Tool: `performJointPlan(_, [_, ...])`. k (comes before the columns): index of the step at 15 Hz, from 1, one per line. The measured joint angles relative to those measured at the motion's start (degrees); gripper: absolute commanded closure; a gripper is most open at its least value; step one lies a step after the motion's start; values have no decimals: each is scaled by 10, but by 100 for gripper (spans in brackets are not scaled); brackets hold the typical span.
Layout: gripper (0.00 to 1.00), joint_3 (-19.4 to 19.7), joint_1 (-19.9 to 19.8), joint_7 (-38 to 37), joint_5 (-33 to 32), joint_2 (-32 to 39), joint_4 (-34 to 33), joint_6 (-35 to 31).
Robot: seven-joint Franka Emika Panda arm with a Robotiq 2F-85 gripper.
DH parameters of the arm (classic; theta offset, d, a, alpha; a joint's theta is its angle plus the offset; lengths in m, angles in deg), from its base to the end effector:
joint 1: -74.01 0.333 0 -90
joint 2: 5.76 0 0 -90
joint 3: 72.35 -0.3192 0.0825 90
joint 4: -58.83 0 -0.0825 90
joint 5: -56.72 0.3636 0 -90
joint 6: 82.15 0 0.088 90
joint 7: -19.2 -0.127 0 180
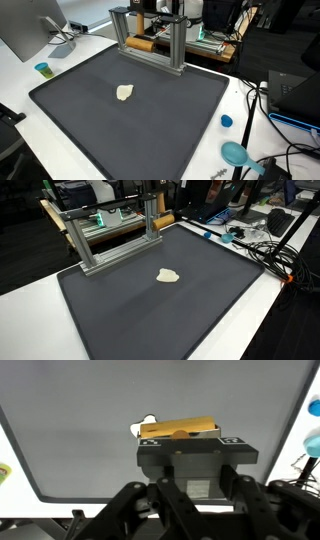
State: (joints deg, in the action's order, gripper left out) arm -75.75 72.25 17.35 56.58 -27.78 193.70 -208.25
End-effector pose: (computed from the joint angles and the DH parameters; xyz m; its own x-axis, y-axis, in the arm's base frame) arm 0.4386 0.0141 0.4909 0.9734 -0.0021 0.2292 -0.0062 -0.9998 0.0171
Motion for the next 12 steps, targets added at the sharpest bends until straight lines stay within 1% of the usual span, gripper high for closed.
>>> performJointPlan(1, [79,-5,0,-28,-7,-1,0,10])
performJointPlan(3, [79,-10,4,-49,-8,-4,0,29])
performJointPlan(7, [79,-12,14,-50,-15,-19,10,50])
performJointPlan(12, [79,4,11,-31,-16,-52,57,55])
